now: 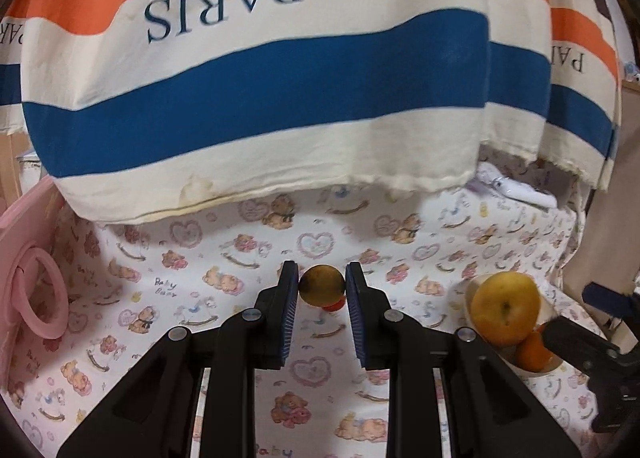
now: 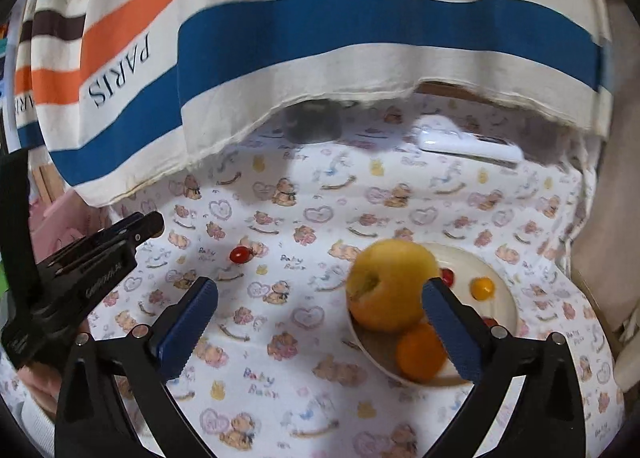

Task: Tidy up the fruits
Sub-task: 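Lift the yellow fruit with the left tool while the right tool moves to a red cherry tomato, then close the right tool on the red cherry tomato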

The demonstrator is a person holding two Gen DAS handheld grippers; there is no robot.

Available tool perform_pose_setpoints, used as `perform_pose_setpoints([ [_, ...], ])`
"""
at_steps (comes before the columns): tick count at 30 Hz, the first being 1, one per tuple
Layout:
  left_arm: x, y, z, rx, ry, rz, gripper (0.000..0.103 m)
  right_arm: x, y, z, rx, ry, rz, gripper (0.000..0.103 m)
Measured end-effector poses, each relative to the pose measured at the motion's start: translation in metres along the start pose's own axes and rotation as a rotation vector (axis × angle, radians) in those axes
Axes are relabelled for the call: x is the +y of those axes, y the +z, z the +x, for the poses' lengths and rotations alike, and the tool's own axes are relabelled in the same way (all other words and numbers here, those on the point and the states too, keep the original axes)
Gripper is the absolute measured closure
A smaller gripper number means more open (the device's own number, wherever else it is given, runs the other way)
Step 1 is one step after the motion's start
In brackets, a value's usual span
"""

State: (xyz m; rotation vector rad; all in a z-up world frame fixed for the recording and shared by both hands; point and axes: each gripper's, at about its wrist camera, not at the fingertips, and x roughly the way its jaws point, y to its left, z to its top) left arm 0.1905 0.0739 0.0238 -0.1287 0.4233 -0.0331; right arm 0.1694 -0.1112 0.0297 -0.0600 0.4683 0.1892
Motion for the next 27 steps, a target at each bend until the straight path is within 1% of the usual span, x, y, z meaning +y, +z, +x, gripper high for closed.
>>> perform_pose_setpoints([
  [2, 0.003, -0.001, 0.004, 0.019, 0.006, -0.017, 0.08, 0.008, 0.004, 0.011, 0.009, 0.004, -0.029, 0.0],
  [3, 0.005, -0.001, 0.007, 0.037, 0.009, -0.031, 0.08, 0.012, 0.006, 0.018, 0.032, 0.009, -0.05, 0.0],
  [4, 0.008, -0.001, 0.01, 0.067, 0.019, -0.053, 0.08, 0.016, 0.009, 0.023, 0.052, 0.014, -0.063, 0.0],
  [5, 0.013, -0.001, 0.012, 0.086, 0.009, -0.088, 0.08, 0.018, 0.011, 0.026, 0.062, 0.025, -0.066, 0.0],
  [6, 0.016, -0.001, 0.012, 0.085, -0.015, -0.111, 0.08, 0.02, 0.014, 0.028, 0.062, 0.04, -0.055, 0.0],
  [7, 0.018, -0.001, 0.011, 0.078, -0.021, -0.115, 0.08, 0.021, 0.016, 0.031, 0.066, 0.053, -0.044, 0.0],
  [9, 0.02, 0.0, 0.011, 0.06, 0.025, -0.099, 0.08, 0.024, 0.022, 0.04, 0.098, 0.078, -0.035, 0.0],
  [12, 0.025, -0.002, 0.013, 0.071, 0.019, -0.116, 0.08, 0.026, 0.028, 0.06, 0.174, 0.118, -0.004, 0.0],
  [14, 0.027, -0.003, 0.015, 0.082, 0.017, -0.125, 0.08, 0.026, 0.03, 0.072, 0.215, 0.128, 0.027, 0.0],
  [16, 0.029, -0.005, 0.018, 0.089, 0.031, -0.126, 0.08, 0.026, 0.031, 0.084, 0.242, 0.115, 0.053, 0.0],
  [18, 0.03, -0.007, 0.021, 0.1, 0.042, -0.12, 0.08, 0.029, 0.03, 0.096, 0.273, 0.112, 0.047, 0.0],
  [21, 0.034, -0.009, 0.025, 0.109, 0.049, -0.133, 0.08, 0.036, 0.029, 0.116, 0.313, 0.143, 0.027, 0.002],
  [23, 0.04, -0.009, 0.027, 0.112, 0.076, -0.146, 0.08, 0.04, 0.029, 0.129, 0.334, 0.157, 0.027, 0.013],
  [24, 0.043, -0.01, 0.028, 0.115, 0.086, -0.157, 0.08, 0.042, 0.029, 0.139, 0.351, 0.165, 0.026, 0.016],
  [26, 0.053, -0.01, 0.032, 0.136, 0.1, -0.199, 0.08, 0.046, 0.029, 0.153, 0.38, 0.171, 0.031, 0.027],
  [27, 0.057, -0.011, 0.033, 0.145, 0.114, -0.222, 0.08, 0.048, 0.029, 0.16, 0.393, 0.18, 0.037, 0.03],
])
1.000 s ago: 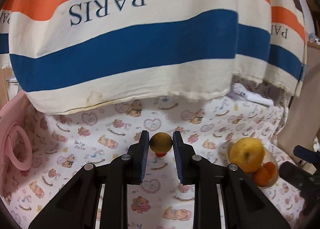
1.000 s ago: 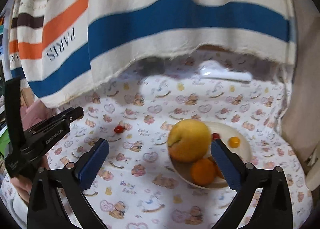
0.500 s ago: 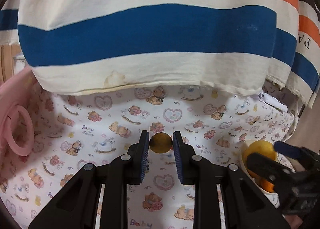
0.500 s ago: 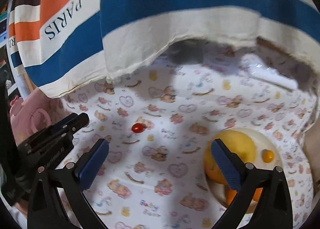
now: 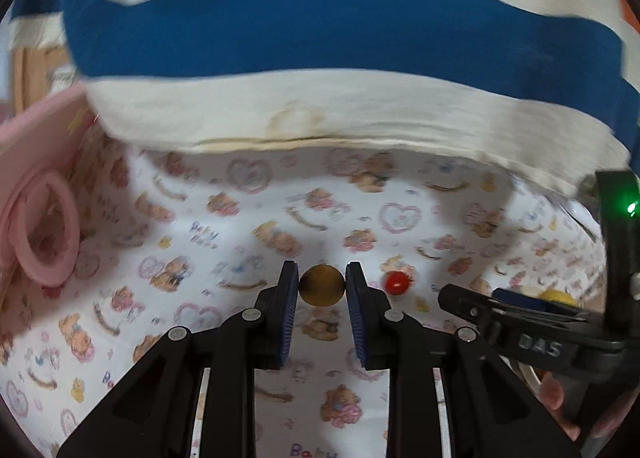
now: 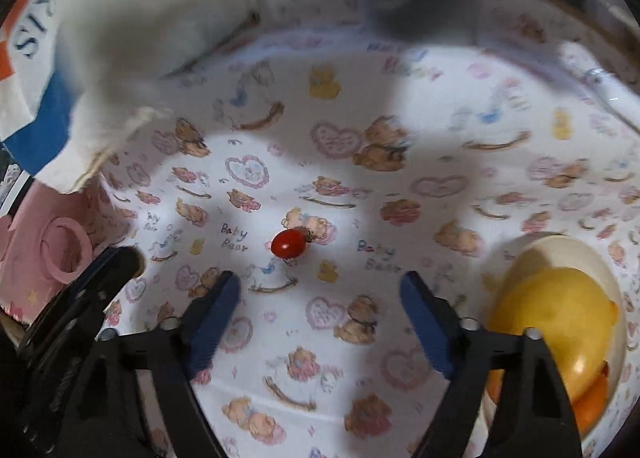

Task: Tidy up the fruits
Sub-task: 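Close the right tool on the red cherry tomato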

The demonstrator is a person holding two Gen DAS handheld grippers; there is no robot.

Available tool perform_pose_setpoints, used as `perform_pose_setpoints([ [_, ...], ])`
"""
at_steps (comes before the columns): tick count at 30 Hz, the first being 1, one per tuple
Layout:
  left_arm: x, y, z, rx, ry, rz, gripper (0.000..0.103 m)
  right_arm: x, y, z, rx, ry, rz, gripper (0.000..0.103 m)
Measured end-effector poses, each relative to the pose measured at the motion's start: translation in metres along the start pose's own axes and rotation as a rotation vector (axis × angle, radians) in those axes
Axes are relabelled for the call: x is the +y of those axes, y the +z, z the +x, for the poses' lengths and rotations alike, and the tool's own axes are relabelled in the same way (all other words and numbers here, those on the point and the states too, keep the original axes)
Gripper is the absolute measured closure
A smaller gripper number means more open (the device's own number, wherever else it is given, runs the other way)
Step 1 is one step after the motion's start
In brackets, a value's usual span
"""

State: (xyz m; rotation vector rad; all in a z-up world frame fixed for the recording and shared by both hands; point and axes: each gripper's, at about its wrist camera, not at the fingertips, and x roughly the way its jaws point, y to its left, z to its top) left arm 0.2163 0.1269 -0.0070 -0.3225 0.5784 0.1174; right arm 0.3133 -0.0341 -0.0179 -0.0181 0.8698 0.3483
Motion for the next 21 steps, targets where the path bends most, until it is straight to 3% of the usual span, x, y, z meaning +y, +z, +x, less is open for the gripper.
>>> perform_pose_setpoints([
  [8, 0.014, 0.004, 0.005, 0.002, 0.037, -0.05, 0.08, 0.019, 0.009, 0.034, 0.054, 0.029, -0.031, 0.05],
  [12, 0.017, 0.005, 0.008, 0.009, 0.046, -0.065, 0.08, 0.018, 0.013, 0.047, 0.064, 0.044, 0.0, 0.053],
  [21, 0.015, 0.006, 0.015, 0.022, 0.046, -0.052, 0.08, 0.016, 0.016, 0.058, 0.072, 0.045, 0.001, 0.07],
])
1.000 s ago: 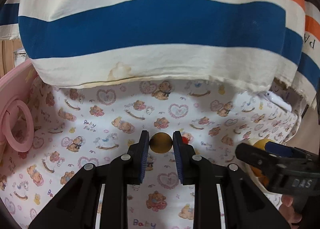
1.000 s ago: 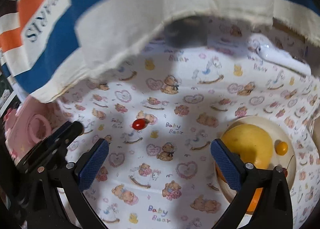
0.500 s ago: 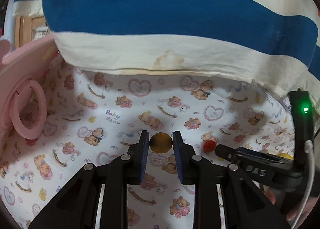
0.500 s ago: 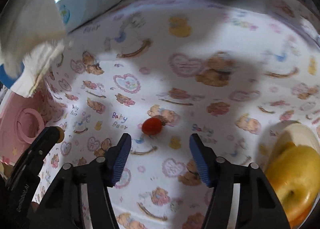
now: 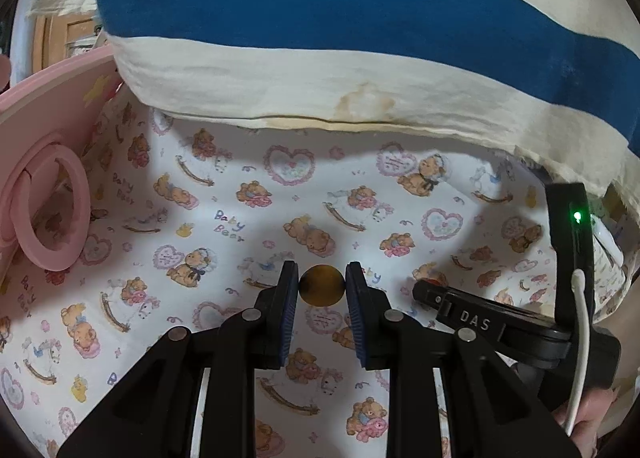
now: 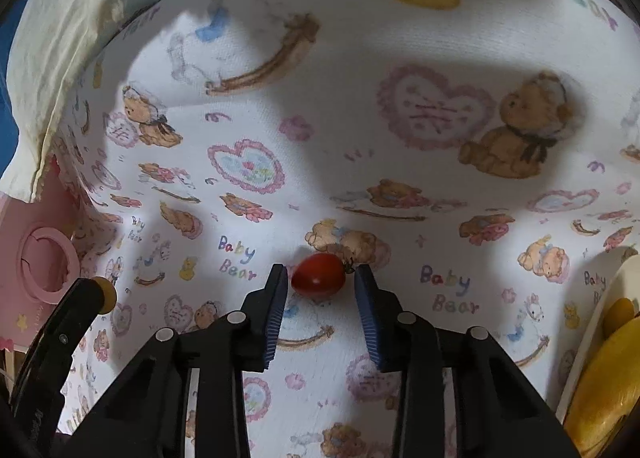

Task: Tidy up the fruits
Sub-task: 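Close the right tool on the red cherry tomato, then carry the yellow fruit over the plate with the left tool while the right tool carries the cherry tomato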

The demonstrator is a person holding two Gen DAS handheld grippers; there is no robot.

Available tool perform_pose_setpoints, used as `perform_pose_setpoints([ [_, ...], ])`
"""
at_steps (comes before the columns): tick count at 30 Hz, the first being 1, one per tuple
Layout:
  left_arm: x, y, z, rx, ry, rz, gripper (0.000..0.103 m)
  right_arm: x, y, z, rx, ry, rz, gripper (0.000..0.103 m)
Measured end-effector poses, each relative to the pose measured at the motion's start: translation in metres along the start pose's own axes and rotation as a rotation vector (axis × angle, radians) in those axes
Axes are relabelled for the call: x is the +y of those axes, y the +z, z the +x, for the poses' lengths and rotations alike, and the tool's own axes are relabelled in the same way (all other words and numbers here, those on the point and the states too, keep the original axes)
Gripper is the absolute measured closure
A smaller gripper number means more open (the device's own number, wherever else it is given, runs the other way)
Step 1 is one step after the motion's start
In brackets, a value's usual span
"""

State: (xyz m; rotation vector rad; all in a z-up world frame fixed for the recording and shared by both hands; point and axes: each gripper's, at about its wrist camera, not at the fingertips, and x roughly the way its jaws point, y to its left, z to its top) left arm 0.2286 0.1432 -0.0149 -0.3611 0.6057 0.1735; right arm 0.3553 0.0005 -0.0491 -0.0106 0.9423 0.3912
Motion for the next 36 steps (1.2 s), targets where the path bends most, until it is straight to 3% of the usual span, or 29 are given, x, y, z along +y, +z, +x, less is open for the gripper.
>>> perform_pose_setpoints([
  [8, -0.009, -0.001, -0.006, -0.014, -0.024, 0.048, 0.08, -0.006, -0.01, -0.022, -0.025, 0.007, -0.018, 0.076],
  [17, -0.032, 0.002, -0.045, -0.068, -0.077, 0.119, 0.08, -0.006, -0.062, -0.096, -0.108, 0.052, -0.122, 0.076],
  [20, -0.046, -0.001, -0.066, -0.121, -0.116, 0.18, 0.08, -0.002, -0.083, -0.123, -0.163, 0.066, -0.162, 0.076],
  [24, -0.059, -0.005, -0.083, -0.15, -0.171, 0.211, 0.08, -0.001, -0.106, -0.156, -0.267, 0.016, -0.216, 0.076],
  [29, -0.08, -0.018, -0.104, -0.219, -0.184, 0.306, 0.08, -0.008, -0.123, -0.181, -0.361, 0.003, -0.194, 0.076],
  [36, -0.109, -0.045, -0.119, -0.25, -0.249, 0.395, 0.08, -0.035, -0.14, -0.215, -0.462, -0.038, -0.195, 0.076],
])
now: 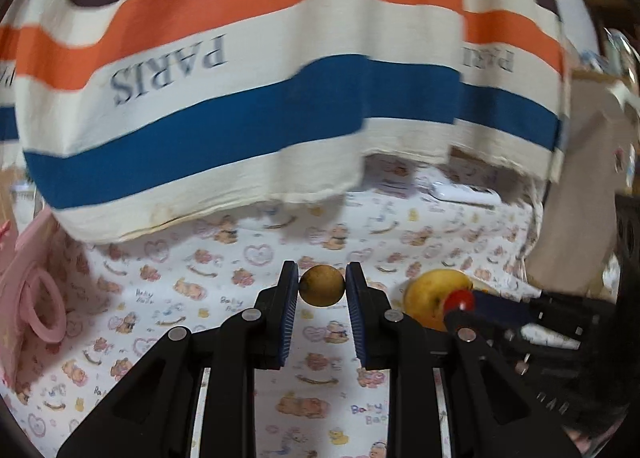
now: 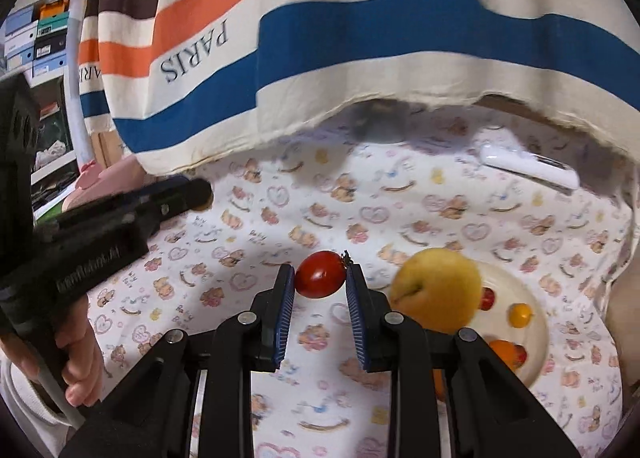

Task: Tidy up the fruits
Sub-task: 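Carry the yellow fruit over the plate with the left tool while the right tool carries the cherry tomato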

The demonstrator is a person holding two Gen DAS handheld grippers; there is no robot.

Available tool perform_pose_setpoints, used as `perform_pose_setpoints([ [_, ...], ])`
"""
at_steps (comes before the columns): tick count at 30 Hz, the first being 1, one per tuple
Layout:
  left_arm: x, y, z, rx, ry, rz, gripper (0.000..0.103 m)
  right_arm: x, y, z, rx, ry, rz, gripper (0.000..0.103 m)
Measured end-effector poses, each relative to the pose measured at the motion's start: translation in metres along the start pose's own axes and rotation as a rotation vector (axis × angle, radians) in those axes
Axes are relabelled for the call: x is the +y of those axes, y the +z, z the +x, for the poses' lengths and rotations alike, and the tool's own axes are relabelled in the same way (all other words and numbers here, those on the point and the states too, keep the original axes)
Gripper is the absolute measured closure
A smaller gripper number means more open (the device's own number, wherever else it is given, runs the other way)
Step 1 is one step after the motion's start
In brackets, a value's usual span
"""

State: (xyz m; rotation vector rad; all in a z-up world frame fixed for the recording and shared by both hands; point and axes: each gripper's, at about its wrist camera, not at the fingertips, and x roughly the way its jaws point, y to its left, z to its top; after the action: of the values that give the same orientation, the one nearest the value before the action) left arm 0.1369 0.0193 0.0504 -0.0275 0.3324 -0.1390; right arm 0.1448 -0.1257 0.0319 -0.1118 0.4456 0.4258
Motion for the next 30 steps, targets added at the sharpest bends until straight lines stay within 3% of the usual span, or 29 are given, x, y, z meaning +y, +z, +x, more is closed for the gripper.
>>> perform_pose_setpoints([
  [6, -0.031, -0.011, -0.003, 0.013, -0.07, 0.092, 0.08, -0.025, -0.008, -0.027, -0.061, -0.023, -0.033, 0.076],
  [10, -0.044, -0.017, -0.004, 0.003, -0.065, 0.143, 0.08, -0.046, -0.019, -0.043, -0.125, -0.037, -0.055, 0.076],
  [20, -0.065, -0.031, 0.006, 0.067, -0.106, 0.199, 0.08, -0.108, -0.013, -0.041, -0.064, -0.032, 0.139, 0.076],
  [26, -0.081, -0.033, 0.02, 0.109, -0.18, 0.203, 0.08, -0.134, -0.013, -0.047, -0.056, -0.037, 0.23, 0.076],
  [30, -0.1, -0.03, 0.029, 0.14, -0.213, 0.233, 0.08, -0.15, -0.015, -0.039, 0.02, -0.038, 0.293, 0.076],
])
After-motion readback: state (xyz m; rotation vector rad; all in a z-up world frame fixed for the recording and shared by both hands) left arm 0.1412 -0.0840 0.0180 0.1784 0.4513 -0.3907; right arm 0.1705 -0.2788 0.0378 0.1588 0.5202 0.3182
